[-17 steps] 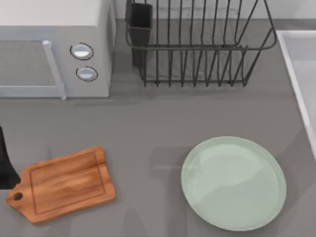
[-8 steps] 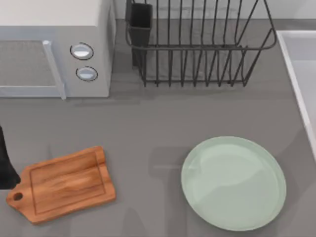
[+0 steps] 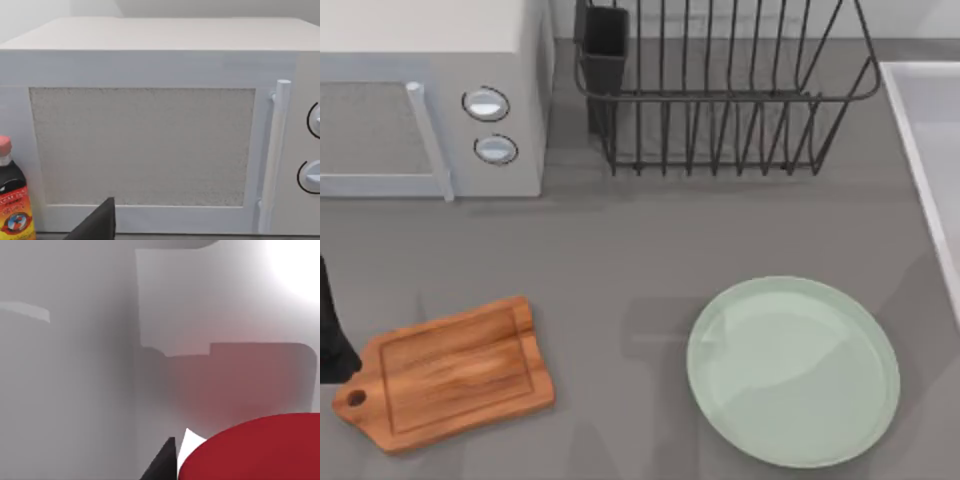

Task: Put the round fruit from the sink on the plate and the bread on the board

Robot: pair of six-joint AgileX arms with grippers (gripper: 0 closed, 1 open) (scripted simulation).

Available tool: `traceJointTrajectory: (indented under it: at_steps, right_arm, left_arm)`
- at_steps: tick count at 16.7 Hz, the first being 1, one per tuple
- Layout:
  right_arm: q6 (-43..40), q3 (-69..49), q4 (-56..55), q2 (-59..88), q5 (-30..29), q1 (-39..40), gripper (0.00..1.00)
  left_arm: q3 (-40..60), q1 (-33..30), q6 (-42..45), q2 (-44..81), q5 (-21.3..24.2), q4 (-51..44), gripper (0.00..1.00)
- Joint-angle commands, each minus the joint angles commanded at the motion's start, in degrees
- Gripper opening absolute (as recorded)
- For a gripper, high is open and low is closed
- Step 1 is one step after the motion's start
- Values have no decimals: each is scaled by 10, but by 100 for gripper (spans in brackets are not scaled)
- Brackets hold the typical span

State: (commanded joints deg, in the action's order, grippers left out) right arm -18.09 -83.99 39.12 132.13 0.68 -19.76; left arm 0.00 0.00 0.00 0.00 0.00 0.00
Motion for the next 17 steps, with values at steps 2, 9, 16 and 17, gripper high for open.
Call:
traceJointTrajectory:
  at_steps: [2, 9, 16, 17]
  right_arm:
    - [0, -16, 40, -23, 0, 0, 0]
    - [-1, -57, 143, -87, 1, 0, 0]
    - [25, -68, 148, -106, 0, 27, 0]
    - [40, -69, 153, -116, -1, 43, 0]
  left_arm:
    - [0, 0, 0, 0, 0, 0, 100]
    - [0, 0, 0, 0, 0, 0, 100]
    - [0, 0, 0, 0, 0, 0, 100]
    - [0, 0, 0, 0, 0, 0, 100]
